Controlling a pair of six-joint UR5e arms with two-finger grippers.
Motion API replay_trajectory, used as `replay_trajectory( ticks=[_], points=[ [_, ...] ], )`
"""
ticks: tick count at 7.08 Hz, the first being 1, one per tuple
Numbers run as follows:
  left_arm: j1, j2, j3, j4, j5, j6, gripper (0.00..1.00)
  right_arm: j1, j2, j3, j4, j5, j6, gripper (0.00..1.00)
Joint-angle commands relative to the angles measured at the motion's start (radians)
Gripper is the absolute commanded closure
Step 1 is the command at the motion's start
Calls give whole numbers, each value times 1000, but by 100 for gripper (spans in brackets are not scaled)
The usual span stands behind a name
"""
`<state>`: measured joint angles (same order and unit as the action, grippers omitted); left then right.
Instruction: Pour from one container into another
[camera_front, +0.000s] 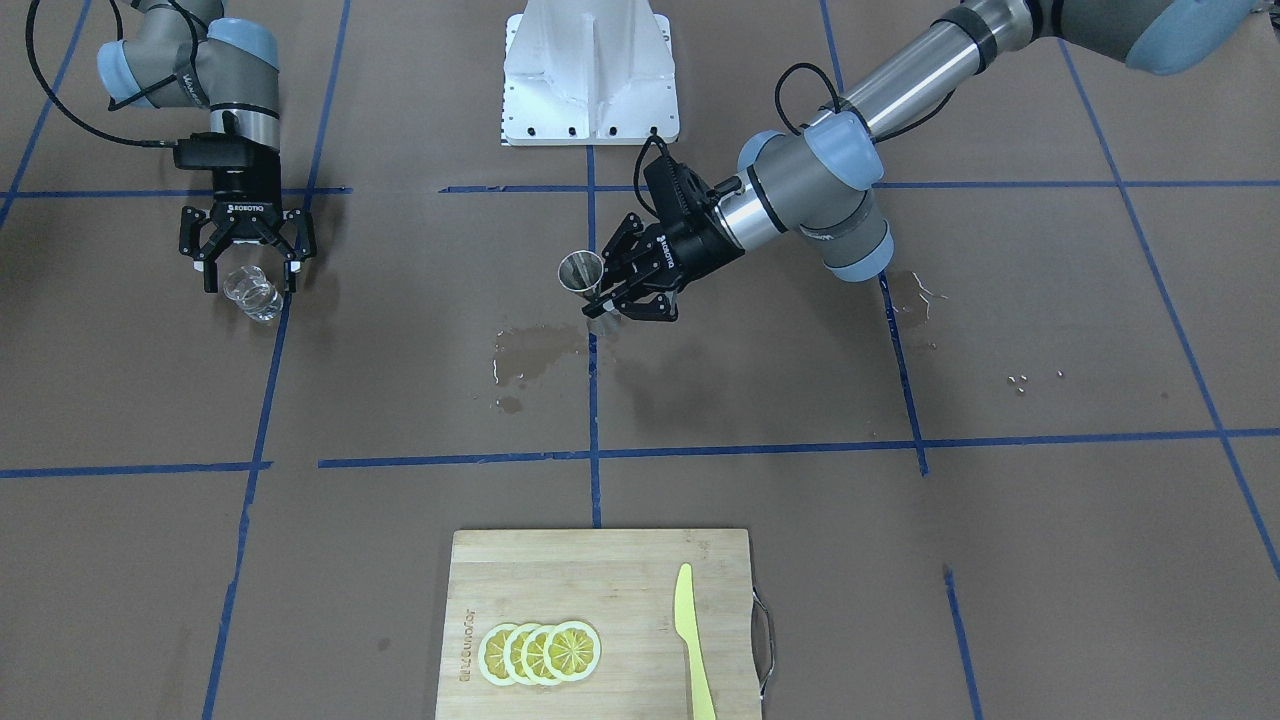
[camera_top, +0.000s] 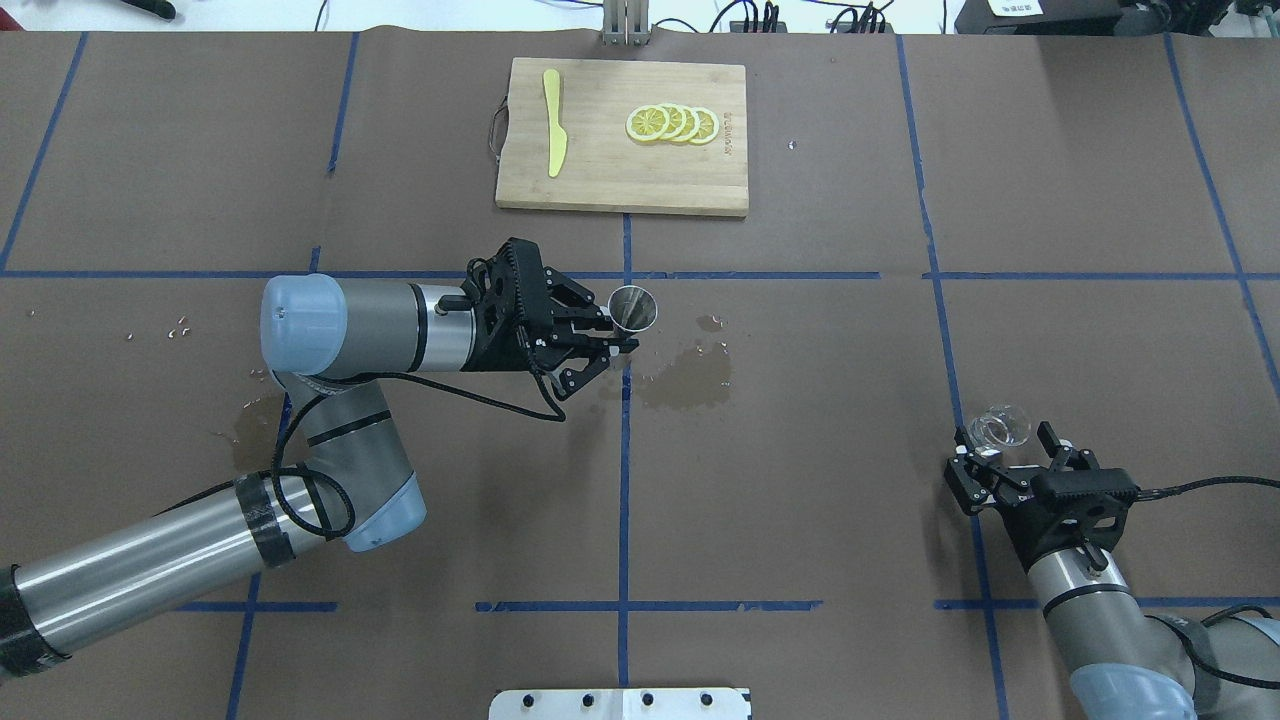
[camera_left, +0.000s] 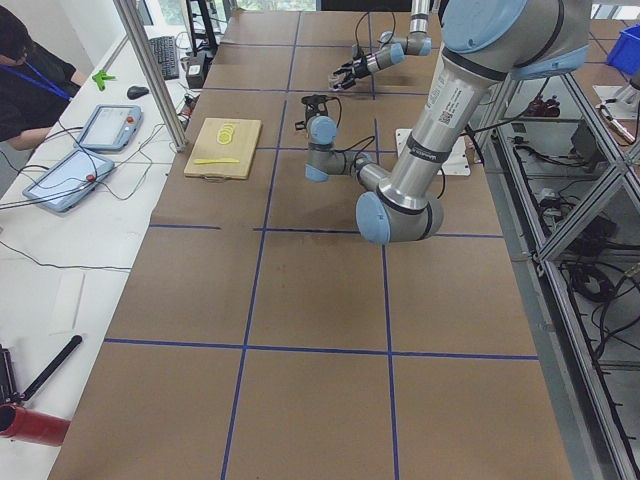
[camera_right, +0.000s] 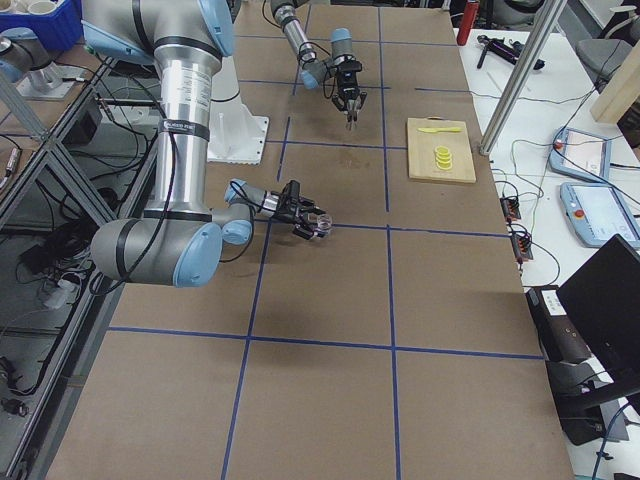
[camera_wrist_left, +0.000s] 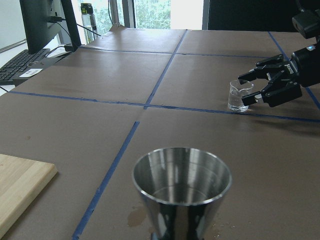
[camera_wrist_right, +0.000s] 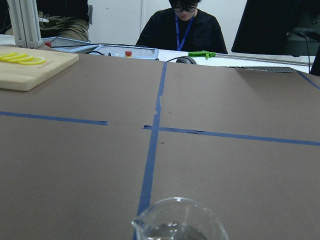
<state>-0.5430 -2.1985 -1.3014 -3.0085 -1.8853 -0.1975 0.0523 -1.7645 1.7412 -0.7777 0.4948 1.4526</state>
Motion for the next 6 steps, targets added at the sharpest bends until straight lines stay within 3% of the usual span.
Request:
replay_trajectory(
  ticks=[1, 4, 6],
  points=[
    [0, 2, -1, 0, 0, 1, 100, 0, 8, -11, 0, -5, 0, 5],
    [0, 2, -1, 0, 0, 1, 100, 0, 22, -15, 0, -12, 0, 21],
    [0, 2, -1, -1, 0, 1, 100, 0, 25, -22, 0, -12, 0, 54]
  ],
)
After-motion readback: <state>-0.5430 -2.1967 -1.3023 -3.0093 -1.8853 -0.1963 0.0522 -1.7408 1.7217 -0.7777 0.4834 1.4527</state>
